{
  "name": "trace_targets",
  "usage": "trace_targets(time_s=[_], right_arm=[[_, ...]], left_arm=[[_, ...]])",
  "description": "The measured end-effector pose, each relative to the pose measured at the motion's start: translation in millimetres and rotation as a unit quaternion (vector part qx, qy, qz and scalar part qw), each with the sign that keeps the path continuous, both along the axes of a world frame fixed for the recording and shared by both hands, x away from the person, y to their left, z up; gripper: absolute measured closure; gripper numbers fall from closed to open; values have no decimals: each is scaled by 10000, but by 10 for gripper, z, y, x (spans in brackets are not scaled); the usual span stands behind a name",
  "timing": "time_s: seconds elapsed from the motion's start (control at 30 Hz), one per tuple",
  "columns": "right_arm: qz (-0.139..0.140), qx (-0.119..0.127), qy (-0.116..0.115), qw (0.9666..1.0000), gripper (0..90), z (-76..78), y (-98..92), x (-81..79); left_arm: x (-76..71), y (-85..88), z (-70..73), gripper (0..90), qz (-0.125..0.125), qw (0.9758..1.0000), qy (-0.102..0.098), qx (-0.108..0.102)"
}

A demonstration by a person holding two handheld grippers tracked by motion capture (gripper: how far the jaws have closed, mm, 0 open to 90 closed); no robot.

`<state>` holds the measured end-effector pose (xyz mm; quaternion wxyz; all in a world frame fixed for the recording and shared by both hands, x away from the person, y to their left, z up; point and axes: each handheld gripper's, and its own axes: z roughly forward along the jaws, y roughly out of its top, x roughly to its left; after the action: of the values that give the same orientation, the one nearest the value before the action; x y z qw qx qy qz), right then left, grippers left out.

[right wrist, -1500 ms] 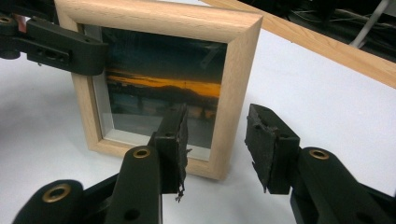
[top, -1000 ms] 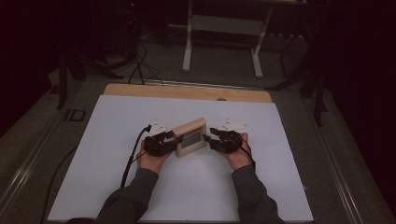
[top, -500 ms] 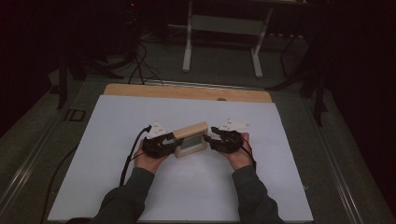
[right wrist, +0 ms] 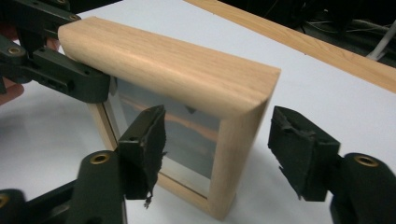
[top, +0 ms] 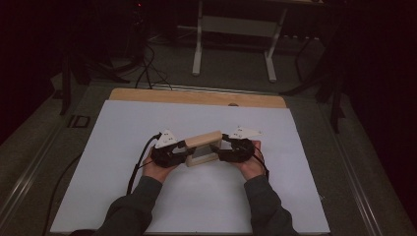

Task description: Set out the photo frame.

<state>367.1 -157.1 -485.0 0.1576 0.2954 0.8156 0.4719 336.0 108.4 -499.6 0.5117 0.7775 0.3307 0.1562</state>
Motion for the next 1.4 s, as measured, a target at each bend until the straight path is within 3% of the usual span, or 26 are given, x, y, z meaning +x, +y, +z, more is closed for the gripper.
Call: trace_targets(time_s=[0.43,0.97,1.4], right_arm=[[35,31,151,9999,312,-12,33,47],[-106,-32,84,9999,439,-6,-8,19],[-234,-5,68,9997,491,-14,-13,4]], left_arm=[[77,2,-1,591,-142,9999,-35,-14],[151,-23,4,525,35,10000,-11,27],[199,-14,11,511,1,10000,38,-3]])
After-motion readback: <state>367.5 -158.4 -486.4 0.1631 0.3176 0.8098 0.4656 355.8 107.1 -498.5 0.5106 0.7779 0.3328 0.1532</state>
